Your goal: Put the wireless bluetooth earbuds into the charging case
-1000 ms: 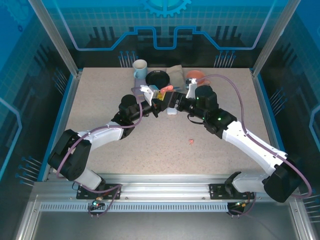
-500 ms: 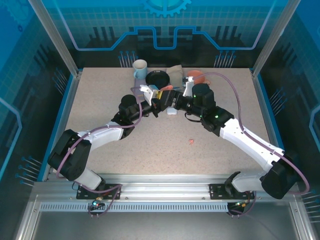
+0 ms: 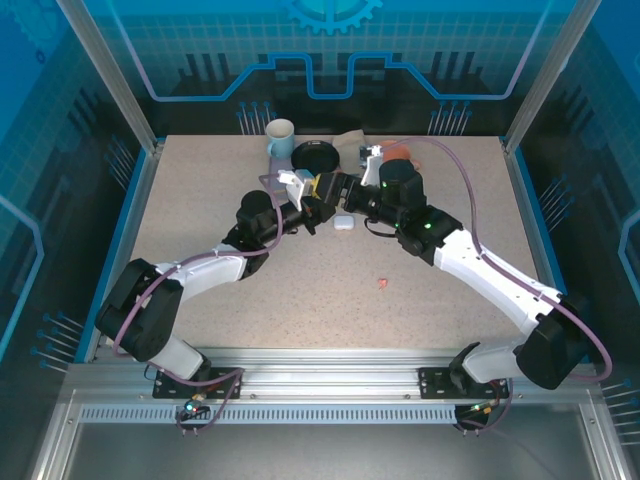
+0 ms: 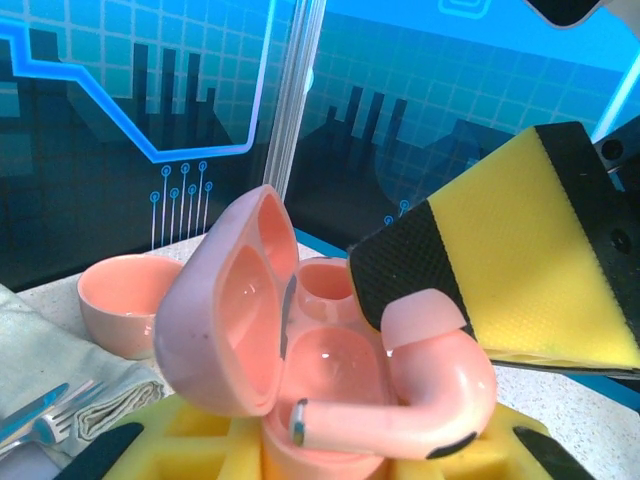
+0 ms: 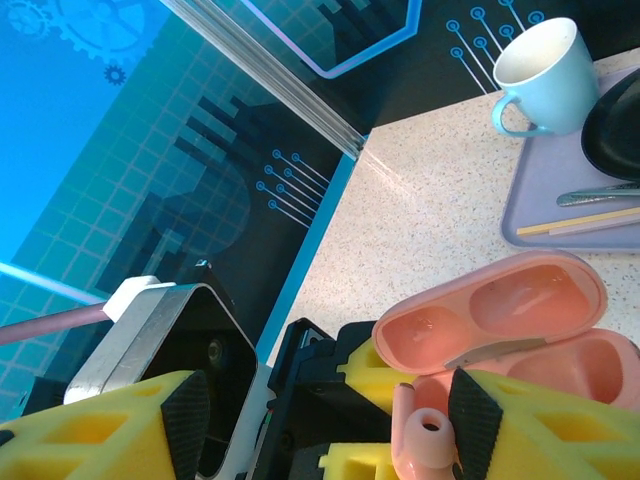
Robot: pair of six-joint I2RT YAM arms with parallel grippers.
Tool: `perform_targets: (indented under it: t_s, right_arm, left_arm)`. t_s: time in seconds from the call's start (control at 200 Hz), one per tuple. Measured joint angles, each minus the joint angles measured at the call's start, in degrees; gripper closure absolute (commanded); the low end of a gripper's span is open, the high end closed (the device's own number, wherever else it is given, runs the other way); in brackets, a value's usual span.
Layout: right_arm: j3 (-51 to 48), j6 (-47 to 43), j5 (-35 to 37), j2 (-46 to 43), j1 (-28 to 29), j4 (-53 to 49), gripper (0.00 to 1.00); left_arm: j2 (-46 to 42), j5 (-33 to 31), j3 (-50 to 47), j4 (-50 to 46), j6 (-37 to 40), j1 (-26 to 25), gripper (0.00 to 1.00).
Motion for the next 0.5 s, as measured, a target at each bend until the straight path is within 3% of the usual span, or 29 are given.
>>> perform_targets:
  t_s: [0.5]
  right_arm:
    - [-0.57,-0.20,2.99,-4.92,-0.59,-2.95,0.34]
  left_arm:
    - [0.00,0.39,-0.52,0.24,0.07,-0.44,1.00]
